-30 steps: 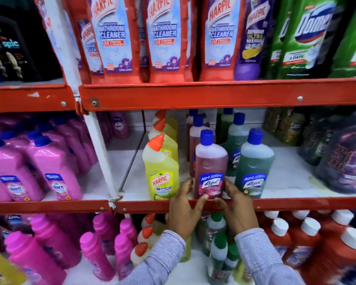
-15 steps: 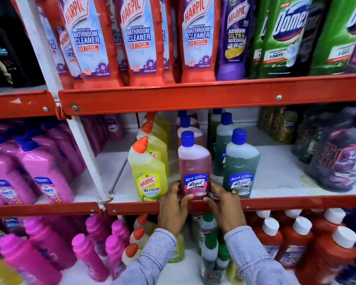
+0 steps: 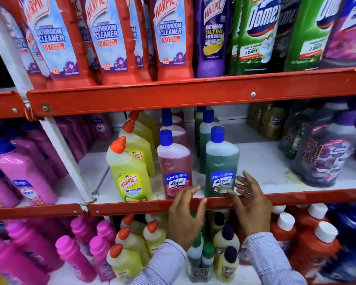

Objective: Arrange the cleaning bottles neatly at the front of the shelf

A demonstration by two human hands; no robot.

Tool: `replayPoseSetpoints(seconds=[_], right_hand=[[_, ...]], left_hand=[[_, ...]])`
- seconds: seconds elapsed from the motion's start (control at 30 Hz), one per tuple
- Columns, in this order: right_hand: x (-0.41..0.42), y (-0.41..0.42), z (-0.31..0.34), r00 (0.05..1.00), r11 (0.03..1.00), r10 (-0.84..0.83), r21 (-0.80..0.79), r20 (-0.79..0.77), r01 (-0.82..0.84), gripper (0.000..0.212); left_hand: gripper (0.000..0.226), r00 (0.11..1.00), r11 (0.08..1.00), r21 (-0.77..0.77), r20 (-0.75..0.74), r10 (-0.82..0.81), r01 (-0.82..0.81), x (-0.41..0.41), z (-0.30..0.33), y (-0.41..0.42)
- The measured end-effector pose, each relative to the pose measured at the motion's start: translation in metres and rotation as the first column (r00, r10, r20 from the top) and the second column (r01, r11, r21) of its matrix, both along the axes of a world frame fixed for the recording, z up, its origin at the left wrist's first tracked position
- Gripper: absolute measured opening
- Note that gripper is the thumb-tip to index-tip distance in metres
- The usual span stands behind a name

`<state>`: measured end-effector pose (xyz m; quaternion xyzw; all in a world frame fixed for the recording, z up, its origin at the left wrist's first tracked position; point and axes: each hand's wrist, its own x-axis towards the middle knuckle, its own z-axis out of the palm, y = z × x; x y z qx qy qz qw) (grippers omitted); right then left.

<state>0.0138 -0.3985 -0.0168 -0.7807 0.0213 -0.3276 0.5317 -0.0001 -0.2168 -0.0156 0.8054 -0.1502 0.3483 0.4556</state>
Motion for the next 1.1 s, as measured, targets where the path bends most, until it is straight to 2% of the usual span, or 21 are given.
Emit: replayPoseSetpoints(seconds=[0.07, 0.13, 0.2, 0.37, 0.97, 1.03, 1.1], right_hand=[[0.006, -0.007, 0.001, 0.992, 0.993, 0.088, -0.072, -0.095, -0.095, 0.070], [0.011, -0.013, 0.002, 0.984, 0.980, 0.121, -0.142, -0.128, -0.139, 0.069], [0.014, -0.017, 0.007, 0.977, 0.965, 0.148, -0.192, -0.152, -0.176, 0.066], [0.017, -0.020, 0.013, 0.965, 0.949, 0.222, -0.195, -0.140, -0.247, 0.063], [0.023, -0.025, 0.007, 0.952, 0.940, 0.265, -0.178, -0.155, -0.291, 0.059], [0.022, -0.026, 0.005, 0.957, 0.954, 0.253, -0.127, -0.144, -0.271, 0.060], [0.014, -0.026, 0.011, 0.982, 0.980, 0.188, 0.071, -0.019, -0.186, 0.058]], left_hand=[[0.046, 0.993, 0.999, 0.023, -0.117, -0.026, 0.029, 0.012, 0.001, -0.016], [0.060, 0.975, 0.998, 0.041, -0.218, -0.046, 0.057, 0.023, 0.001, -0.026], [0.057, 0.965, 0.997, 0.048, -0.257, -0.044, 0.058, 0.030, 0.002, -0.033], [0.042, 0.974, 0.998, 0.055, -0.223, 0.042, -0.031, 0.035, -0.003, -0.041], [0.046, 0.974, 0.997, 0.057, -0.218, 0.058, -0.047, 0.037, -0.008, -0.041], [0.046, 0.978, 0.998, 0.045, -0.199, 0.056, -0.048, 0.034, -0.004, -0.040], [0.044, 0.986, 0.997, 0.003, -0.149, 0.077, -0.078, 0.031, 0.004, -0.039]])
